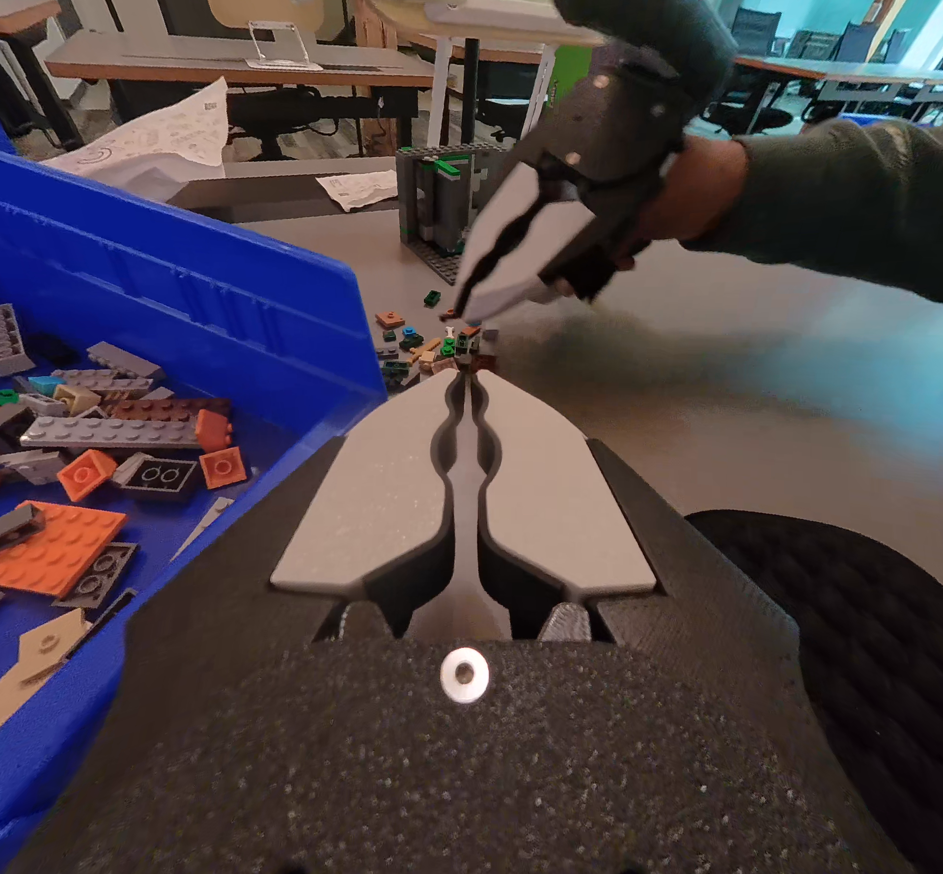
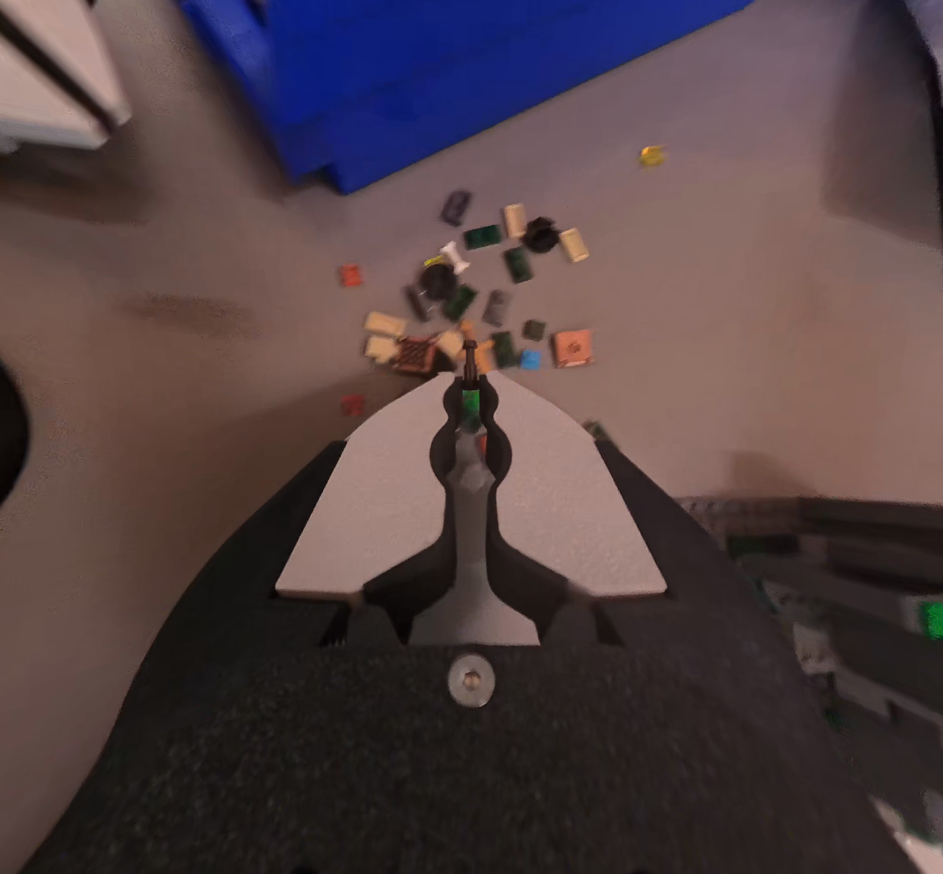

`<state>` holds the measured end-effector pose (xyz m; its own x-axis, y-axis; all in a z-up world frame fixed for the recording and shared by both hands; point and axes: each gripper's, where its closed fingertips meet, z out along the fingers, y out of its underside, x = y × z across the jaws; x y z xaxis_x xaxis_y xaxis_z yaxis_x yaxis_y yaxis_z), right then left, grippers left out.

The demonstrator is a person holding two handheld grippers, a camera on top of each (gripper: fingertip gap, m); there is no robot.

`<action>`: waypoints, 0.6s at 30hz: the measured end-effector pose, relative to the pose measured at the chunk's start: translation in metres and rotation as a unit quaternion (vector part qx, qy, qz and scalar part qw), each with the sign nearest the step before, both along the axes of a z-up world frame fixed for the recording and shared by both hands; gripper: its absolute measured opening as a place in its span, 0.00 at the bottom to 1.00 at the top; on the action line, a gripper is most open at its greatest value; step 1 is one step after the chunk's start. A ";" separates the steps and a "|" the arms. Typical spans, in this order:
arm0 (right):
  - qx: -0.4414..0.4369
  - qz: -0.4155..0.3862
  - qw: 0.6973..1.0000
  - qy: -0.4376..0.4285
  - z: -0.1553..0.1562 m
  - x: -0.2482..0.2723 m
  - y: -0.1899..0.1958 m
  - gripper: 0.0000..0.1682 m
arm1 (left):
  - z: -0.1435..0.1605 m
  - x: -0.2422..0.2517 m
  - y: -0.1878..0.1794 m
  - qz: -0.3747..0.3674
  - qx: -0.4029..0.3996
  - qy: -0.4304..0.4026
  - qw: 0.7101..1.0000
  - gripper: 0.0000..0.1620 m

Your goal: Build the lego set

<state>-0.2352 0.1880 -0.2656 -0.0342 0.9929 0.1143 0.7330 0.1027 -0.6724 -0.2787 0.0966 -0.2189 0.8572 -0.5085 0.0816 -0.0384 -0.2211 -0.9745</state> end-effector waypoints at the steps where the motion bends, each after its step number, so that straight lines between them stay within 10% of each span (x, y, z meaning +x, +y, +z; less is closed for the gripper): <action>1: -0.002 -0.002 1.000 0.001 0.001 -0.006 0.009 0.03 | 0.000 0.001 0.000 0.001 0.002 0.007 1.000 0.01; 18: 0.001 0.007 1.000 -0.013 -0.012 -0.055 0.041 0.08 | -0.006 0.005 0.005 0.013 0.005 0.051 0.999 0.00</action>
